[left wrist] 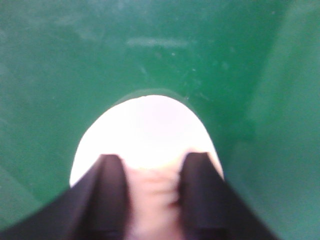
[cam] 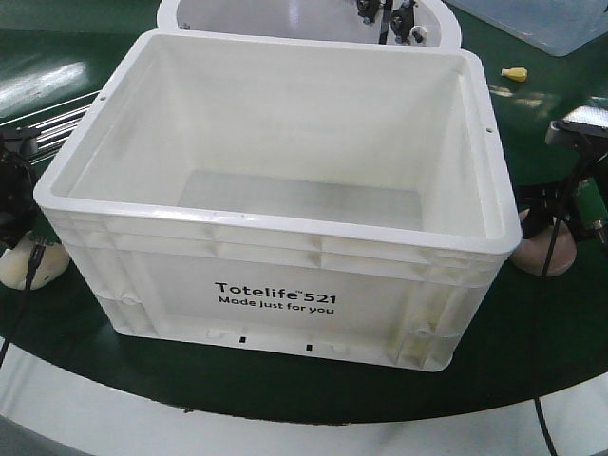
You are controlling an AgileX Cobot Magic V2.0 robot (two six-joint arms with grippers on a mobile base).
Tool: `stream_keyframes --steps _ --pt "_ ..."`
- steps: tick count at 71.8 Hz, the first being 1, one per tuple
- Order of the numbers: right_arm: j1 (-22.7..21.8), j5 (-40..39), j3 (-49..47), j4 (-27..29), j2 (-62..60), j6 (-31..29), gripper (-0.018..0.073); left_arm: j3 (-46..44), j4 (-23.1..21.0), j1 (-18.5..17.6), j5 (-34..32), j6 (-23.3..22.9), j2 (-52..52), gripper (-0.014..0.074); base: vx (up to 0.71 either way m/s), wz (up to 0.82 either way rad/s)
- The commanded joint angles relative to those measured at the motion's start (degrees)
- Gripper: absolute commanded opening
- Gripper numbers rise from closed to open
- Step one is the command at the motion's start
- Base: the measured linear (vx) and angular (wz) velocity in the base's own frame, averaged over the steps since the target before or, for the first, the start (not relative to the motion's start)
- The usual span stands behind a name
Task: Place moving items into box and shelve
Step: 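Grasp the yellow ball with left gripper, pink ball with right, then lift both balls and move them over the tote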
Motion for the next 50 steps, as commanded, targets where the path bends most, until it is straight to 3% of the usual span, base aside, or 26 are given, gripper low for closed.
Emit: stream_keyframes --steps 1,7,10,23,39,50 --pt "-0.3 0.3 -0.5 -0.1 -0.7 -0.4 0.013 -0.2 -2.1 0.0 2.9 0.2 -0.8 0.013 0.0 0.0" --pt "-0.3 1.0 -0.6 -0.1 -1.2 -0.2 -0.0014 -0.2 -1.3 0.0 3.0 0.1 -0.8 0.0024 0.0 0.0" --pt "-0.3 1.0 -0.7 -0.2 -1.7 -0.2 -0.0015 -0.2 -0.7 0.0 2.9 0.0 -1.0 -0.001 0.0 0.0" --pt "-0.3 0.3 -0.7 -0.6 -6.7 -0.6 -0.0008 -0.2 2.5 0.0 2.2 -3.6 -3.9 -0.0007 0.0 0.0" --pt "-0.3 -1.6 -0.7 -0.1 -17.3 -0.3 -0.0006 -0.2 14.0 0.0 0.6 -10.1 -12.3 -0.0006 0.0 0.0" --pt "-0.3 -2.7 -0.7 -0.2 -25.4 -0.2 -0.0006 -0.2 17.3 0.0 -0.2 -12.5 -19.7 -0.0006 0.0 0.0"
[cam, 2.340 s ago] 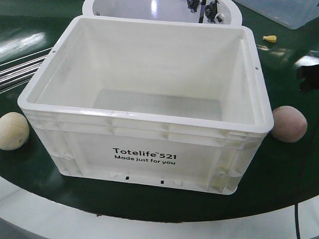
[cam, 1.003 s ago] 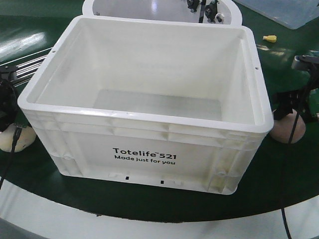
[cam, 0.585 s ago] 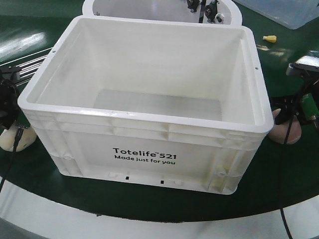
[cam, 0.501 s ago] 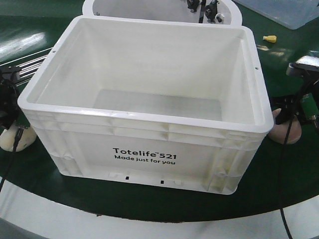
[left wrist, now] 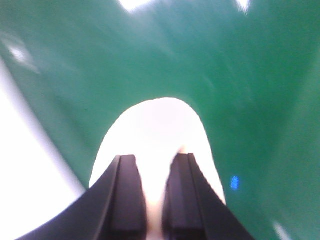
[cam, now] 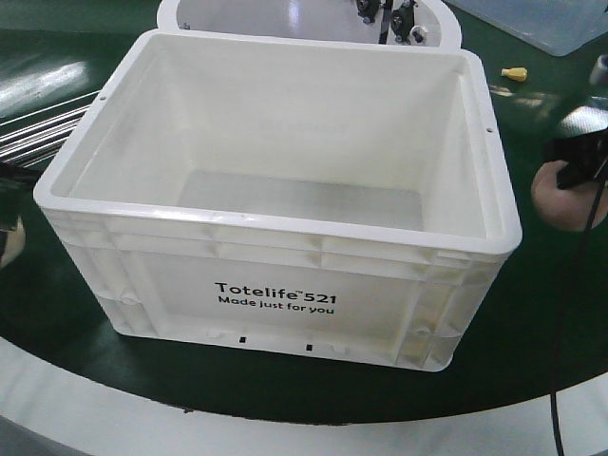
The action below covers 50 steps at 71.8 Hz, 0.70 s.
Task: Place moving items into box and shelve
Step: 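Lift both balls and move them over the tote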
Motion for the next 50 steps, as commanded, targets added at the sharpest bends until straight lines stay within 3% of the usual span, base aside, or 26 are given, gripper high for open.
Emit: stream_keyframes --steps 1,14,22,27,34,44,50 --pt "-0.3 -3.6 -1.4 0.4 -6.6 -0.2 -0.0006 -1.4 2.9 0.0 -2.0 -2.0 -7.3 -0.0006 0.0 0.0" --pt "0.0 -8.6 -1.4 4.0 -15.1 -0.3 -0.0006 -1.4 0.7 0.0 -6.4 -2.0 -16.7 -0.0006 0.0 0.0" --pt "3.1 -10.3 -1.4 6.8 -18.4 -4.2 -0.0006 -1.4 -6.1 -0.3 -12.7 -0.5 -22.1 -0.0006 0.0 0.0" --pt "6.9 -11.4 -1.4 8.2 -19.5 -5.6 -0.0006 -1.4 -12.6 -1.4 -17.5 3.3 -25.0 -0.0006 0.0 0.0" --pt "14.2 -13.8 -1.4 8.5 -19.7 -4.9 -0.0005 -1.7 -25.0 -3.9 -22.4 12.6 -27.4 -0.0006 0.0 0.0" --pt "24.7 -17.3 -1.4 8.0 -17.9 -4.5 -0.0005 -4.7 -44.9 -9.3 -21.5 26.6 -26.6 -0.0006 0.0 0.0" --pt "29.4 -18.4 -1.4 7.9 -15.9 -3.9 -0.0005 -5.9 -53.9 -12.5 -19.6 34.4 -24.2 -0.0006 0.0 0.0"
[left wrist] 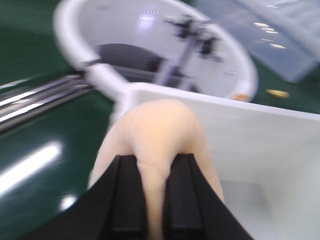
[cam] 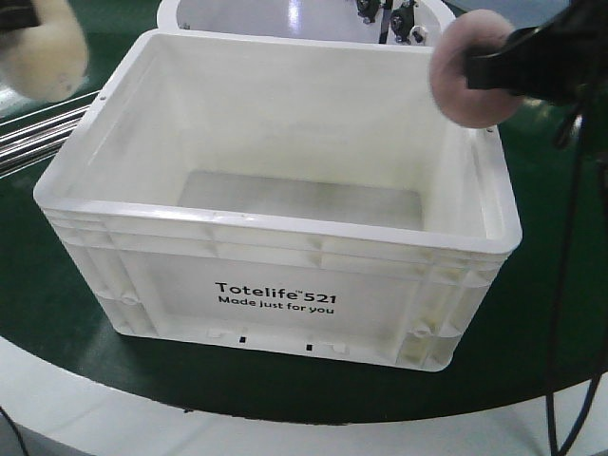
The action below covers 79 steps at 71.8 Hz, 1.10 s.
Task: Place moving items into box and shelve
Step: 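Lift both balls and move them over the tote, then open both grippers to drop the balls into the tote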
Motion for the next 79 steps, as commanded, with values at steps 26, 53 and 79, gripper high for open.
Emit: stream_keyframes --steps 26,53,79 --pt "9.5 -5.8 -1.4 0.2 5.5 2.4 0.0036 -2.7 -18.7 -6.0 0.1 12.6 10.0 0.0057 0.0 0.0" --pt "9.1 -5.8 -1.3 -4.4 5.5 4.8 0.0489 -2.7 -16.1 -6.0 4.7 18.4 13.0 0.043 0.0 0.0" --pt "9.1 -7.3 -4.6 -9.1 3.6 15.5 0.0644 -6.7 -15.5 -6.0 0.3 18.2 10.8 0.0523 0.0 0.0"
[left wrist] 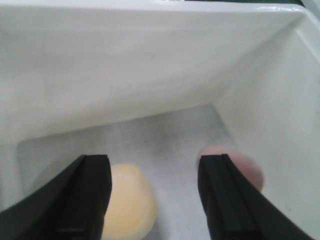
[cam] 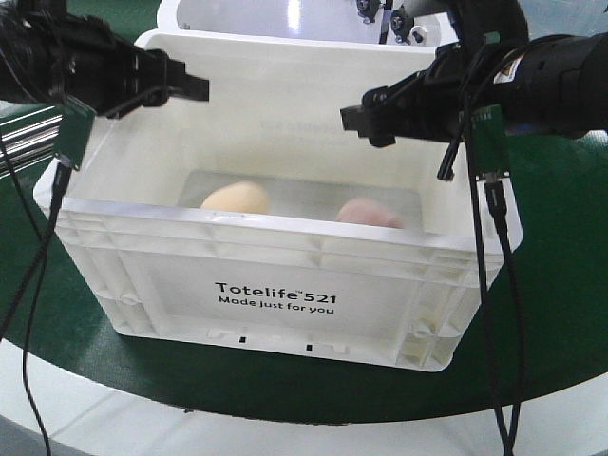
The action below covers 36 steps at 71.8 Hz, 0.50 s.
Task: Place moving items into box and shelve
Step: 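Open both grippers to drop the balls into the tote, then grip the tote's side rims with both grippers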
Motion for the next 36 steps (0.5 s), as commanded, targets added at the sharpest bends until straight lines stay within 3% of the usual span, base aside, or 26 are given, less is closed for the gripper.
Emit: stream_keyframes --steps 1,9,16,21,30,36 --pt "-0.4 -4.1 -4.3 -2.6 -3.4 4.3 0.0639 -4.5 -1.8 -0.2 -3.8 -0.1 -3.4 0.0523 0.0 0.0" --pt "-1.0 1.0 -9.2 -12.7 -4.1 12.1 0.0596 -9.0 2.8 0.8 -3.8 -4.2 -4.1 0.0523 0.0 0.0" --pt "-3.3 9.3 -12.2 -22.6 -4.1 20.8 0.0582 -12.7 11.5 3.0 -0.6 -12.1 -4.1 0.0523 0.0 0.0" --pt "-5.2 13.5 -12.1 -26.4 -4.0 23.5 0.0582 -13.4 18.3 4.4 1.7 -16.1 -4.1 0.0523 0.0 0.0" --pt "-6.8 16.1 -9.7 -24.8 -2.5 22.8 0.0582 -13.1 27.6 4.5 6.7 -19.6 -2.9 0.0523 0.0 0.0" --pt "-6.7 15.8 -7.6 -20.7 -0.7 21.1 0.0582 -12.2 27.8 4.5 8.8 -20.8 -1.2 0.0523 0.0 0.0"
